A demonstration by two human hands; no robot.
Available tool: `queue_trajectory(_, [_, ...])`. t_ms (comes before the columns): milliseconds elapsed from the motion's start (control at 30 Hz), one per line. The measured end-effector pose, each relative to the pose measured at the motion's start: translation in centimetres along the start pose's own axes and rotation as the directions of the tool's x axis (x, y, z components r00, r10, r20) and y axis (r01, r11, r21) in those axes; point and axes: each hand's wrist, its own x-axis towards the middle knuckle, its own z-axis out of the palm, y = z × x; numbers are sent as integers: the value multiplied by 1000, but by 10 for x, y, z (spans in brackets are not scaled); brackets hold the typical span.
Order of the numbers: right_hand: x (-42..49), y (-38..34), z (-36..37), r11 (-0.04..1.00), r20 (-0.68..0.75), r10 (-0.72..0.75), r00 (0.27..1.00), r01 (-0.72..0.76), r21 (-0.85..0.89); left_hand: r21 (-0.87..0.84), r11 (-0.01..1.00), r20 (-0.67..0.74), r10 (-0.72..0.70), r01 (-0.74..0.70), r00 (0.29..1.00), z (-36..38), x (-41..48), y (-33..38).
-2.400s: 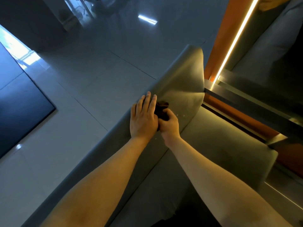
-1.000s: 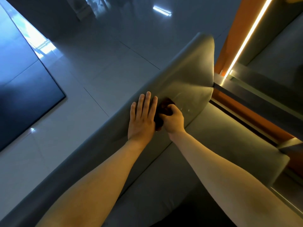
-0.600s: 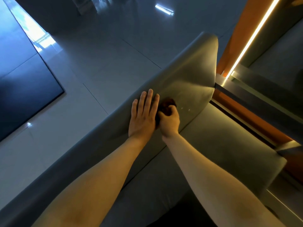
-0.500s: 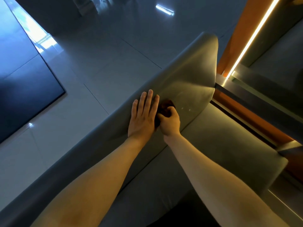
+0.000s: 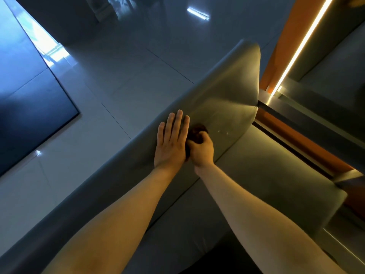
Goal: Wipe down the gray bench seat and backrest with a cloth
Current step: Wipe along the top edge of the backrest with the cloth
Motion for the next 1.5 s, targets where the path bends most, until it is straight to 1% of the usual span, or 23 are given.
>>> queue_trajectory(100, [-9, 14, -2, 991, 104, 28, 994, -14, -132, -3, 1000, 11, 11, -11, 1000, -2, -1, 0])
queue_trajectory(167, [-6, 12, -7, 987, 96, -5, 995, 20, -162, -16, 999, 21, 28, -28, 999, -3, -2, -3])
queue_trajectory(233, [8, -1, -13, 993, 2, -55, 998, 55, -105, -23, 998, 29, 52, -52, 998, -3, -5, -6])
queue_trajectory(333, [38, -30, -25, 993, -142, -115, 983, 112, -30, -25, 998, 8, 57, -57, 998, -3, -7, -7])
queue_trajectory(400, [51, -44, -27, 993, -205, -118, 972, 118, -8, -25, 999, -4, 49, -49, 999, -3, -7, -6])
queue_trajectory(467, [52, -45, -22, 992, -232, -123, 965, 128, 6, -14, 999, -11, 37, -37, 999, -1, -6, -4])
queue_trajectory(533, [38, -32, -13, 991, -192, -125, 973, 131, 17, -3, 1000, -4, 13, -13, 1000, 1, -6, -1])
queue_trajectory(667, [13, 6, -10, 996, -24, -85, 996, 85, -12, 6, 999, 35, -46, 46, 998, 4, -2, 9])
queue_trajectory(767, [15, 5, -18, 996, 41, -72, 997, 74, -53, 14, 998, 84, -61, 60, 995, 3, -1, 13])
queue_trajectory(833, [25, -3, -26, 993, 7, -118, 993, 118, -12, -3, 999, 77, -45, 46, 996, 4, -2, 15])
queue_trajectory(900, [40, -17, -36, 977, -87, -190, 978, 196, 80, -36, 998, 44, 51, -49, 998, 10, -6, 22])
queue_trajectory(933, [49, -23, -38, 969, -110, -210, 971, 222, 106, -61, 993, 38, 104, -102, 994, 15, -9, 28])
queue_trajectory(967, [56, -28, -41, 964, -104, -229, 968, 240, 111, -104, 987, 46, 125, -120, 991, 21, -11, 35])
queue_trajectory(1000, [61, -30, -42, 963, -88, -253, 963, 260, 77, -168, 981, 62, 104, -93, 993, 26, -12, 42])
queue_trajectory(1067, [68, -23, -46, 940, -54, -340, 939, 337, -57, -294, 955, 93, 0, 27, 996, 36, -9, 55])
queue_trajectory(1100, [71, -16, -49, 912, -32, -395, 918, 387, -138, -328, 943, 98, -33, 63, 995, 43, -6, 60])
queue_trajectory(1133, [76, -8, -52, 880, -16, -441, 897, 429, -203, -338, 939, 90, -40, 68, 995, 51, -2, 65])
queue_trajectory(1200, [88, 9, -58, 835, 2, -504, 864, 488, -255, -294, 955, 72, -21, 41, 997, 72, 3, 73])
queue_trajectory(1267, [98, 21, -62, 810, -2, -547, 837, 529, -253, -222, 974, 88, -28, 47, 996, 91, 4, 83])
queue_trajectory(1367, [111, 39, -70, 820, -30, -548, 836, 530, -216, -115, 992, 76, -48, 56, 996, 115, -2, 97])
queue_trajectory(1433, [125, 57, -81, 867, -72, -476, 877, 454, -205, -64, 997, 63, -40, 44, 997, 128, -9, 104])
queue_trajectory(1500, [140, 76, -94, 946, -136, -314, 940, 297, -132, 0, 999, 71, -41, 41, 997, 141, -13, 109])
